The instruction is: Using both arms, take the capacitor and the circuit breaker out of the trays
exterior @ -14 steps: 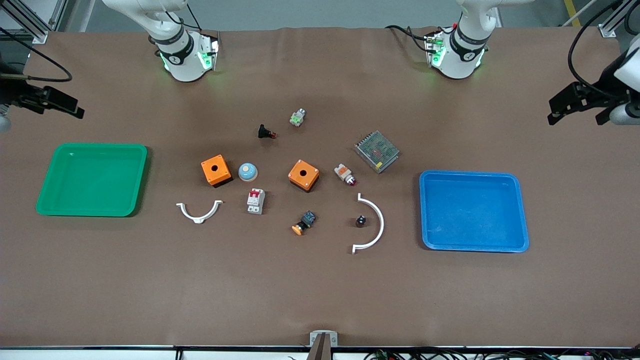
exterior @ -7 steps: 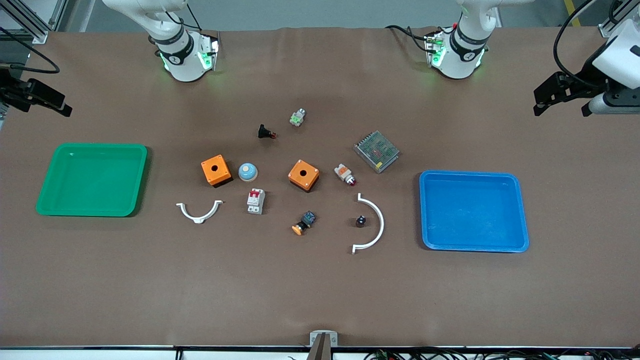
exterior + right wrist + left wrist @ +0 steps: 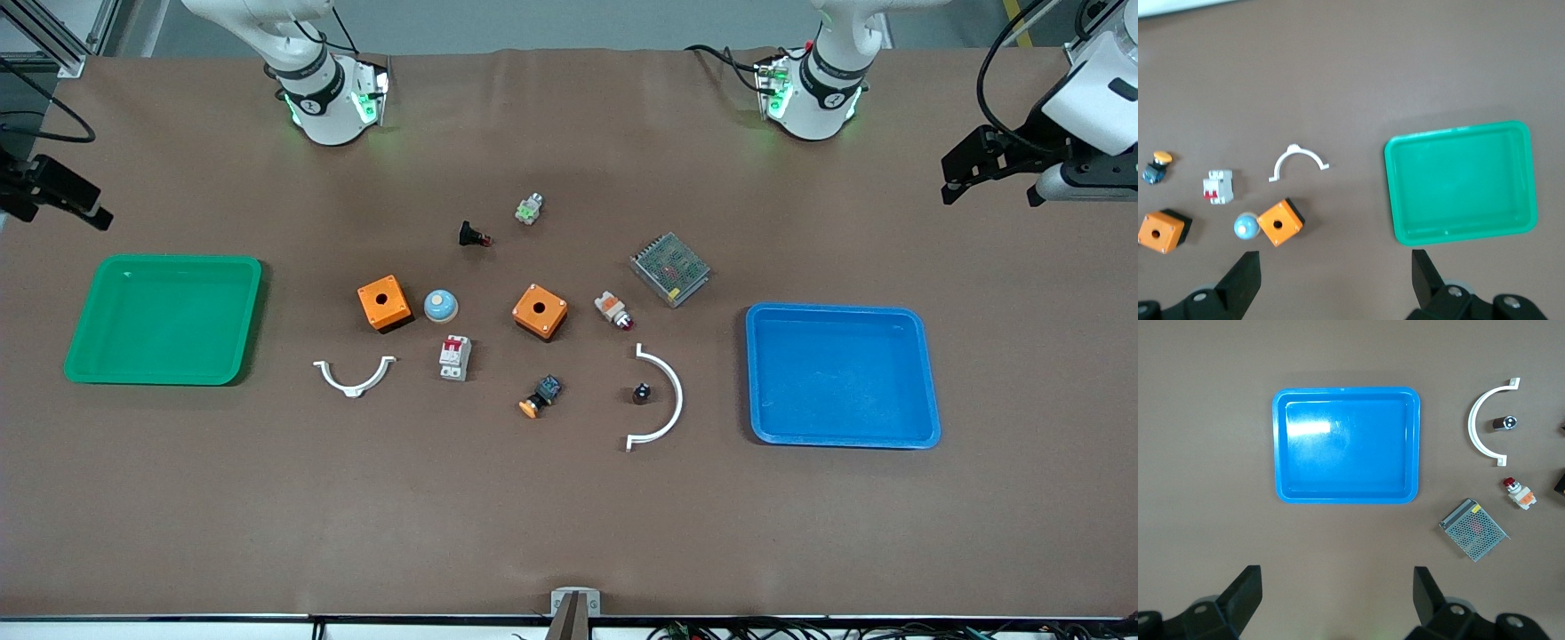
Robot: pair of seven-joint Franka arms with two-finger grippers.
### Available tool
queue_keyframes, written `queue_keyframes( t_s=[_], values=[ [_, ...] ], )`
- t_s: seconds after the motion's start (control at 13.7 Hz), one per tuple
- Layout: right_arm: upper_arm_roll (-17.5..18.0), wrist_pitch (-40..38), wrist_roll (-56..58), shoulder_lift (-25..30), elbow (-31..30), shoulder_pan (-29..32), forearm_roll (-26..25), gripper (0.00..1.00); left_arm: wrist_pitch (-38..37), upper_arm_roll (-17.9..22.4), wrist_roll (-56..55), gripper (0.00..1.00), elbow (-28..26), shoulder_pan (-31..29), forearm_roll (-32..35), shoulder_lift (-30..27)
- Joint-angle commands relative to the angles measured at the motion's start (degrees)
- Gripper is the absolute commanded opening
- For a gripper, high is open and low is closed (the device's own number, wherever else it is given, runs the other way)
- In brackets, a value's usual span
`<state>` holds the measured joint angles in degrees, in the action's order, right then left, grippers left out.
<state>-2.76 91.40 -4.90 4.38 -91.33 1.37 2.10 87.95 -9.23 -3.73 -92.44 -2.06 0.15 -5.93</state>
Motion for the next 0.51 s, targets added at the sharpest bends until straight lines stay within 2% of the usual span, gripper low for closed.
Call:
queue_keyframes(
  t_s=[0.0, 0.44],
  values=[
    [0.4, 0.0, 0.5, -1.9, 2.4, 0.5, -0.7, 1.0, -0.4, -0.3, 0.5, 1.0, -0.3, -0.3, -0.9, -0.6],
    [0.4, -1.2, 0.3, -5.2, 4.2, 0.2, -0.7, 1.0, -0.4, -0.3, 0.8, 1.0, 2.3, -0.4, -0.2, 1.2]
  ],
)
